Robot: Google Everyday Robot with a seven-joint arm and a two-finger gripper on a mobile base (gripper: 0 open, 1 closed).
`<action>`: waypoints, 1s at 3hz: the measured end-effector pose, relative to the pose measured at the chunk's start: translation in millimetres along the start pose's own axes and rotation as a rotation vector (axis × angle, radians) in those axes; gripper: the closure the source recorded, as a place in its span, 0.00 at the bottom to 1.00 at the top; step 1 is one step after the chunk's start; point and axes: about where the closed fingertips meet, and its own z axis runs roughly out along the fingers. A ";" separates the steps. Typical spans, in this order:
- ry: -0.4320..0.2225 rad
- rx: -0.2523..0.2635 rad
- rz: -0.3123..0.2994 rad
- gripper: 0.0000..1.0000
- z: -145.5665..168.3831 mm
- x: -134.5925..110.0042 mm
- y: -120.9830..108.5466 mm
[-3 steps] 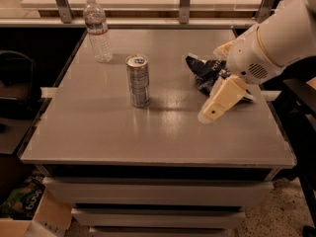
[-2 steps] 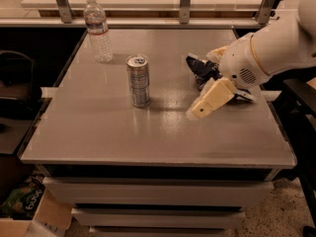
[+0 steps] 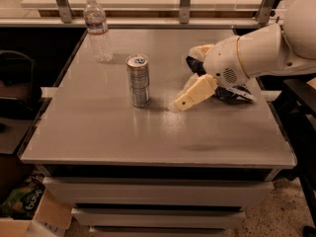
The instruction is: Knock redbull can over
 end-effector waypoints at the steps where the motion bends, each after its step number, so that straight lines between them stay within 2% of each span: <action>1: -0.057 -0.017 -0.036 0.00 20.1 -13.9 -1.0; 2: -0.113 -0.051 -0.047 0.00 47.4 -22.7 -0.3; 3: -0.150 -0.076 -0.028 0.00 68.6 -22.5 0.5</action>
Offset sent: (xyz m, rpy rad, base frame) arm 0.0317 0.0734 -0.0195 0.1581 -0.0493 0.1204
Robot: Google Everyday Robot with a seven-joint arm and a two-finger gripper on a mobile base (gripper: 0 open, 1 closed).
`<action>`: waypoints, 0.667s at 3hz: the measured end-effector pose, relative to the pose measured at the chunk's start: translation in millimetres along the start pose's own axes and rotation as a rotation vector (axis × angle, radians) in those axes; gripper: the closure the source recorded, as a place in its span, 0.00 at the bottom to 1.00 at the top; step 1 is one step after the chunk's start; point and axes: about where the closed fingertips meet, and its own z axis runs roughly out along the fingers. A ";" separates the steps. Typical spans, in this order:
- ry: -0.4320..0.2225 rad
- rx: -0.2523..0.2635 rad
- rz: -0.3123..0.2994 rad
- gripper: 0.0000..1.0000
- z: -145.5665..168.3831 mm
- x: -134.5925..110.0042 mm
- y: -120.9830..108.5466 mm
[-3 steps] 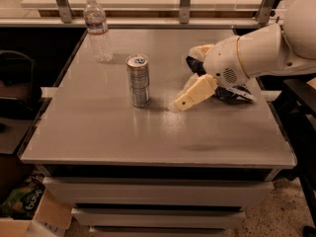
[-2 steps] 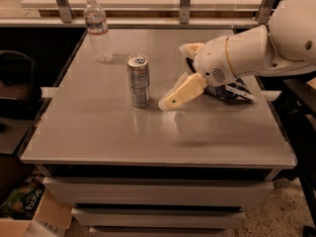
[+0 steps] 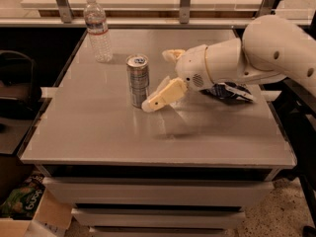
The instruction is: Knock redbull can over
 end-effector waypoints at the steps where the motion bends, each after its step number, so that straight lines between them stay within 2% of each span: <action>1: -0.036 -0.024 0.017 0.00 16.0 2.3 -1.2; 2: -0.080 -0.048 0.019 0.00 24.0 -2.1 -2.8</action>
Offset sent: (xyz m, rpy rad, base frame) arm 0.0165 0.0264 -0.0067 0.1454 0.0171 0.0676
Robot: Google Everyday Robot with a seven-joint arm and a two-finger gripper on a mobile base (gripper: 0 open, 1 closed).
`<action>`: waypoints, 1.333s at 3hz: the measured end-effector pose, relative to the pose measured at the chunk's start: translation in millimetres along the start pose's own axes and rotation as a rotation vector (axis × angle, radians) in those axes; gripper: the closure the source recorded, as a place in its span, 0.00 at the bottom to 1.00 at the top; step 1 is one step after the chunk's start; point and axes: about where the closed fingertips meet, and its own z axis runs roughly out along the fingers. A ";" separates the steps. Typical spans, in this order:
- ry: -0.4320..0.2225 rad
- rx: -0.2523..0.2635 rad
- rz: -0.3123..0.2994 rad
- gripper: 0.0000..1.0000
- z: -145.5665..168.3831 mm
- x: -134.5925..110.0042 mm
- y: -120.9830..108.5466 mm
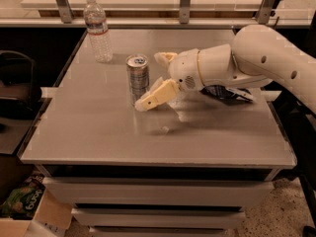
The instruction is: Knock redbull can over
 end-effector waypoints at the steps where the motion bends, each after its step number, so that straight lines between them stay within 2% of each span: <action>1: -0.035 -0.025 -0.008 0.00 6.3 -7.3 0.1; 2: -0.054 -0.038 -0.012 0.16 9.6 -11.8 0.7; 4: -0.042 -0.047 -0.016 0.63 12.7 -15.6 4.1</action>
Offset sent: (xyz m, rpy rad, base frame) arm 0.0041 0.0136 0.0098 0.0729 -0.0108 0.0504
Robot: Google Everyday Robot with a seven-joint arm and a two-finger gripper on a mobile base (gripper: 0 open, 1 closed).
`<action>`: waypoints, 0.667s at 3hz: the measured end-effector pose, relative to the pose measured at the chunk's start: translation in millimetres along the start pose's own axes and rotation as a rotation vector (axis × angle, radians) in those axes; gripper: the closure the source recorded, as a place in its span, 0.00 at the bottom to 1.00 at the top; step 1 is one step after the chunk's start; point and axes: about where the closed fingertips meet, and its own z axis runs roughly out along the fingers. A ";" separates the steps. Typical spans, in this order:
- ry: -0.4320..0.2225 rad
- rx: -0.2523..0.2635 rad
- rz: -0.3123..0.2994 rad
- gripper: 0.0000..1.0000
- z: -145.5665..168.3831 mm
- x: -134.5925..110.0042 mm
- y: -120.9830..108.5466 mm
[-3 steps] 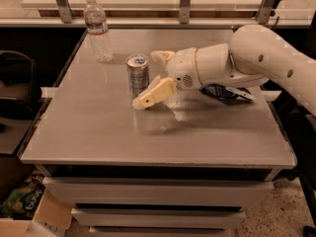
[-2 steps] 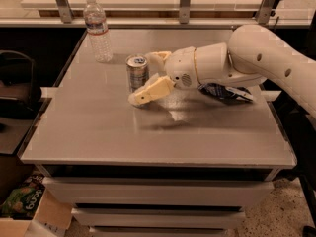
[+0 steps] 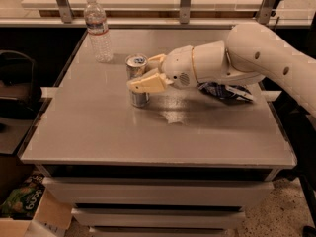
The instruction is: Knock redbull can over
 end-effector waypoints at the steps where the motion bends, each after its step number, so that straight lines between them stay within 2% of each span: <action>1: 0.021 0.002 0.002 0.86 -1.7 1.5 0.8; 2: 0.094 0.009 -0.023 1.00 -10.9 3.5 -0.4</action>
Offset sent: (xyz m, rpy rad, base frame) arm -0.0003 -0.0322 0.0026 -0.2143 -0.0254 -0.0221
